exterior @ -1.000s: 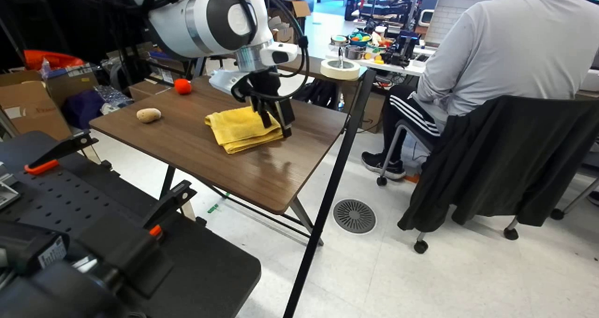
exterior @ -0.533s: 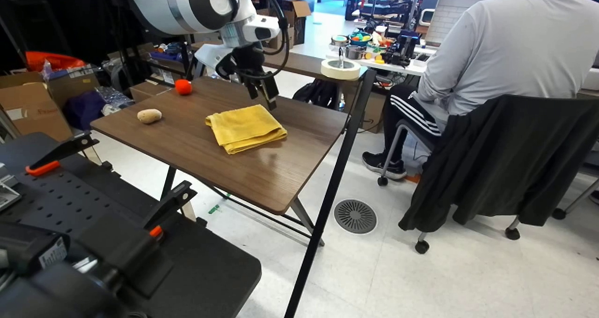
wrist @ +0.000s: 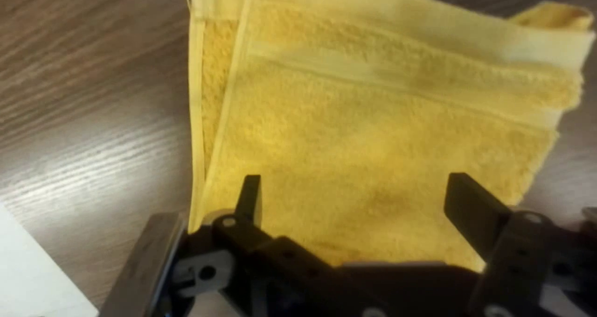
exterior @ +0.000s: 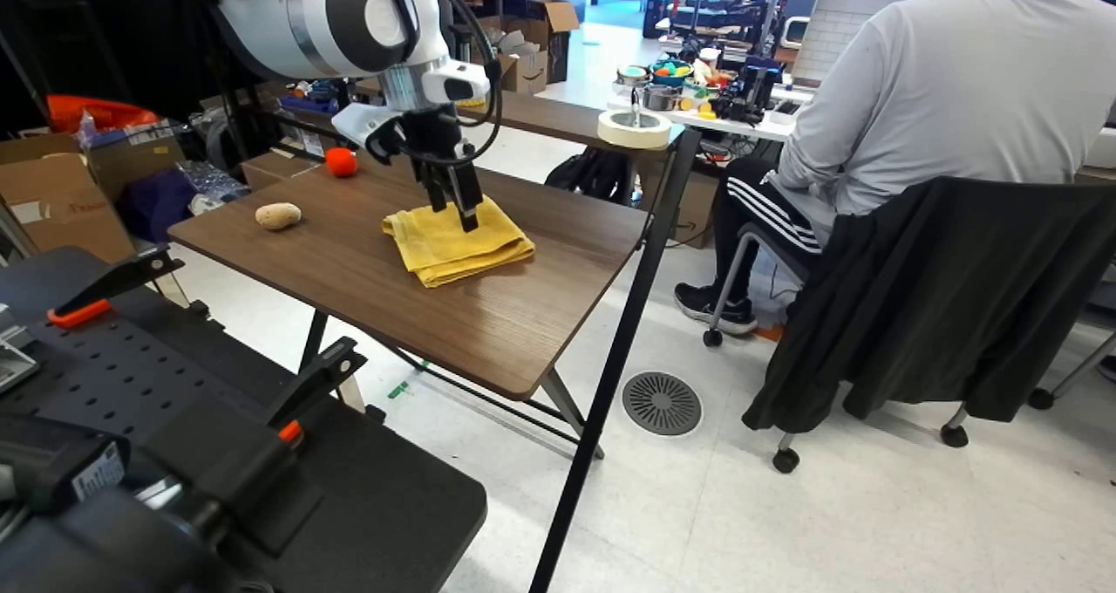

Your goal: Move the round object to the left and use the towel to wipe the table

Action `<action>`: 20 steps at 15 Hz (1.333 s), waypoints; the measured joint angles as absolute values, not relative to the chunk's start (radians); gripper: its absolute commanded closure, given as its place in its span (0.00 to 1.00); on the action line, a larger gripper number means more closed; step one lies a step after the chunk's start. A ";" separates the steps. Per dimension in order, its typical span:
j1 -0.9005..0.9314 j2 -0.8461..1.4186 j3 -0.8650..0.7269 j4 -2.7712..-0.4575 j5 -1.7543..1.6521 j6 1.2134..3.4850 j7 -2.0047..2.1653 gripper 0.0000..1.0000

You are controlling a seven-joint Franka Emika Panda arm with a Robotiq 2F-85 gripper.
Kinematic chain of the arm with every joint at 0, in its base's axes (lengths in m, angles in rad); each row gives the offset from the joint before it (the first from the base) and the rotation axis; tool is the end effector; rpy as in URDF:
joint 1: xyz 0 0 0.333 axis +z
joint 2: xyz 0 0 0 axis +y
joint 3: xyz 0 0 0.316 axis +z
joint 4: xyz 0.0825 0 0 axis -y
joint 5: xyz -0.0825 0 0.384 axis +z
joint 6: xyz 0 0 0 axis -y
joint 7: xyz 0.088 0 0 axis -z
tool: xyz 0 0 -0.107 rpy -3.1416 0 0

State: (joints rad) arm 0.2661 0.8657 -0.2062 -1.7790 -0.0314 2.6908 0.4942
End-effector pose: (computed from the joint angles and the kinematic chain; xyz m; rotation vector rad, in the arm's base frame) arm 0.6447 0.0465 0.0836 2.9509 -0.4921 0.1565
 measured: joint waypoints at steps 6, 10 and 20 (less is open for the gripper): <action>0.266 0.893 -0.197 -1.775 -0.031 2.686 0.493 0.00; 0.250 0.907 -0.182 -1.771 -0.016 2.682 0.489 0.00; -0.015 1.049 -0.127 -1.521 0.155 2.463 0.447 0.00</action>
